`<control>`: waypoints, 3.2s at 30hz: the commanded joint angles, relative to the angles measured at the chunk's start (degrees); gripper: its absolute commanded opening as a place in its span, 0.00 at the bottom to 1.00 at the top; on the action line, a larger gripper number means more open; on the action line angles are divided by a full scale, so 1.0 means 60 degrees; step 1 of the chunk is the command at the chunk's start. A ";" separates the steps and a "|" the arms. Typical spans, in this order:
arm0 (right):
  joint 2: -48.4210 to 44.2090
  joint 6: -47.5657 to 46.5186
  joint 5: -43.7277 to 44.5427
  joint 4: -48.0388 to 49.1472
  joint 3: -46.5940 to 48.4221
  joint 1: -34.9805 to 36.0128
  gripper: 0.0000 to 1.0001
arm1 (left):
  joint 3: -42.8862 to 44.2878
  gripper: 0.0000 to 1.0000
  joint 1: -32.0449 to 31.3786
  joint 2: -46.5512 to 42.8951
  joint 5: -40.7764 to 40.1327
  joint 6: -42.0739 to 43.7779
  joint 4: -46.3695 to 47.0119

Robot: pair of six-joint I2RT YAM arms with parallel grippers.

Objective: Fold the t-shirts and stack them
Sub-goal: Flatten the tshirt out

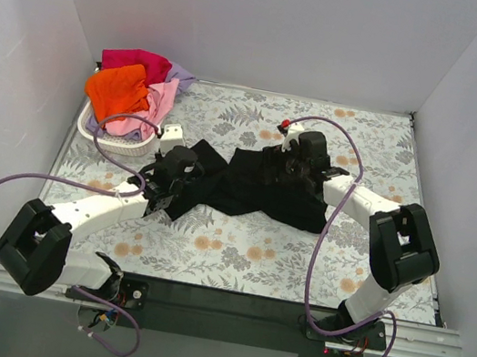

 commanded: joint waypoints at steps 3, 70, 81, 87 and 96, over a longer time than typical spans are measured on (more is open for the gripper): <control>0.0150 0.0036 0.0769 -0.0103 0.0117 -0.0214 0.77 | -0.0354 0.23 0.0049 0.0011 0.0074 -0.0396 -0.0080; -0.2972 0.0300 0.1872 -0.1291 -0.0719 -0.3745 0.71 | -0.0940 0.00 0.2319 0.0963 0.2110 -0.0059 0.0873; 0.0058 0.0417 0.2074 -0.1173 0.1184 -0.3275 0.70 | -0.1028 0.00 0.2334 0.1227 0.1832 -0.0147 0.0389; 0.0997 0.0593 0.2016 -0.1144 0.1727 -0.3670 0.70 | -0.1072 0.00 0.2319 0.1096 0.1993 -0.0147 0.0389; 0.2522 0.0417 0.1913 -0.1114 0.3250 -0.3788 0.68 | -0.1087 0.00 0.2334 0.1183 0.2447 -0.0250 0.0609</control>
